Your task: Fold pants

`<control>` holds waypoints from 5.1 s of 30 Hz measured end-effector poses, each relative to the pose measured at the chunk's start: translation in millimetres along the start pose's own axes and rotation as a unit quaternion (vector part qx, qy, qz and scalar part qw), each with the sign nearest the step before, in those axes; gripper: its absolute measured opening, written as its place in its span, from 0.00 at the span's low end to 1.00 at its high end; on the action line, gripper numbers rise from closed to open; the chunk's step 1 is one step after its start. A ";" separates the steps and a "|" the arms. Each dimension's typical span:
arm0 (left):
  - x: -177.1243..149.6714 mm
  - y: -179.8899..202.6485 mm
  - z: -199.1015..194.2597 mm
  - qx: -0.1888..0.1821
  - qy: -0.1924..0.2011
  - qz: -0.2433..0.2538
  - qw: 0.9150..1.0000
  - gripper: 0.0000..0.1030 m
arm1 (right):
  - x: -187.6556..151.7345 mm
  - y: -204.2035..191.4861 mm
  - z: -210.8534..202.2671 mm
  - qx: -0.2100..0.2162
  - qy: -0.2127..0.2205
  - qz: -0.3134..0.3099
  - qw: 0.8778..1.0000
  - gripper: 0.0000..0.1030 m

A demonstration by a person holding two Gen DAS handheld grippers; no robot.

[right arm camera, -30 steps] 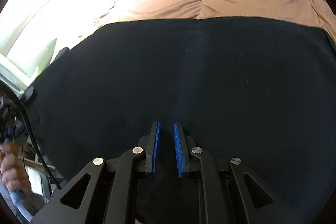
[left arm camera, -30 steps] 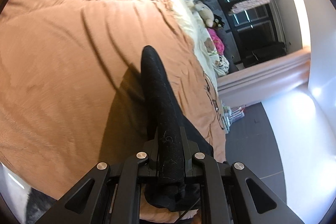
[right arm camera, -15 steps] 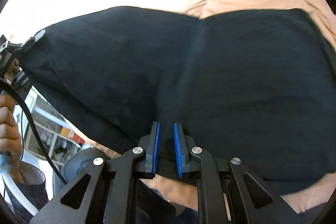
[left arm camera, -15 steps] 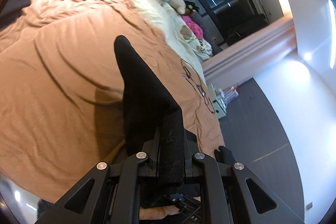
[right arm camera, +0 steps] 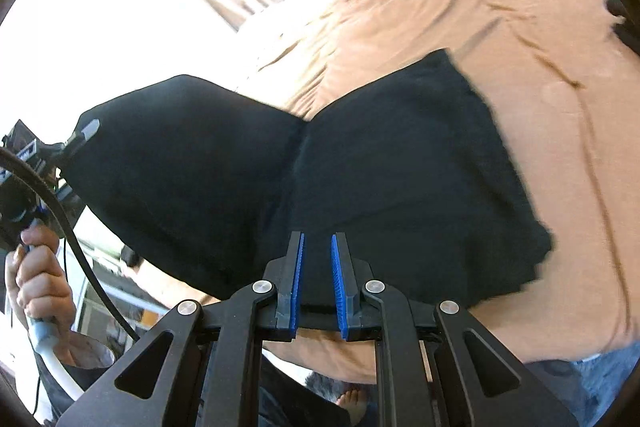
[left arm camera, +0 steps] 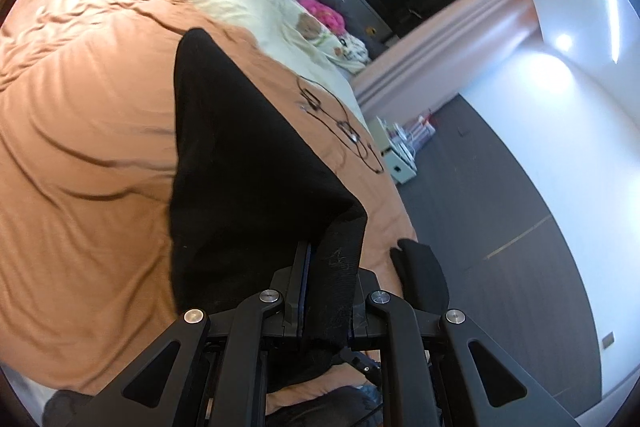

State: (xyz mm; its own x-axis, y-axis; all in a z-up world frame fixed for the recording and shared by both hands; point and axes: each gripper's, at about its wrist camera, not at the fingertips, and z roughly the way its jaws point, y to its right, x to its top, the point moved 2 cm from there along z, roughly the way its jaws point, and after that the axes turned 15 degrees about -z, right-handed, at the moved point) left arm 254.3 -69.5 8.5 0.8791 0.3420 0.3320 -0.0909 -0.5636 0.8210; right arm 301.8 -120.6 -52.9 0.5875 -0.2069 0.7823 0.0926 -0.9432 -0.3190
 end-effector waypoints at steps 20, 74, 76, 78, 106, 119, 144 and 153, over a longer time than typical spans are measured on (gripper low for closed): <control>-73.4 43.4 167.3 0.022 -0.151 0.048 0.987 0.14 | -54.3 49.2 -75.5 -0.057 0.033 0.071 0.995 0.11; -61.7 -32.5 91.1 0.138 -0.110 0.083 0.981 0.74 | -18.8 29.3 -44.6 -0.062 -0.043 0.018 0.997 0.50; -61.9 -45.9 92.8 0.144 -0.113 0.073 0.980 0.74 | -12.4 32.2 -35.5 -0.063 -0.060 0.011 0.996 0.50; -63.4 -59.5 95.5 0.148 -0.117 0.061 0.980 0.72 | -7.2 29.9 -27.3 -0.057 -0.073 0.004 0.996 0.50; -98.2 -105.6 114.8 0.138 -0.201 0.000 0.970 0.54 | -14.6 64.4 15.6 -0.087 -0.133 -0.011 0.987 0.05; -57.9 -95.5 110.2 0.145 -0.149 0.010 0.978 0.60 | 36.2 46.5 -14.0 -0.102 -0.091 -0.057 0.989 0.30; -12.8 -104.4 169.5 0.151 -0.141 -0.007 0.978 0.61 | 102.2 66.5 104.8 -0.121 -0.121 -0.118 0.978 0.20; -12.2 -98.8 177.3 0.151 -0.139 -0.004 0.979 0.61 | 100.3 87.3 128.3 -0.131 -0.131 -0.093 0.978 0.16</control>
State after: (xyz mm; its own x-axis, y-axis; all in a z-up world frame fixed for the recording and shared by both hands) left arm 335.6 -151.3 -159.0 0.9762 0.1542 0.1524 0.0230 -0.7726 0.6345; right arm 472.0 -190.3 -70.9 0.7695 0.0160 0.6384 0.0291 -0.9995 -0.0100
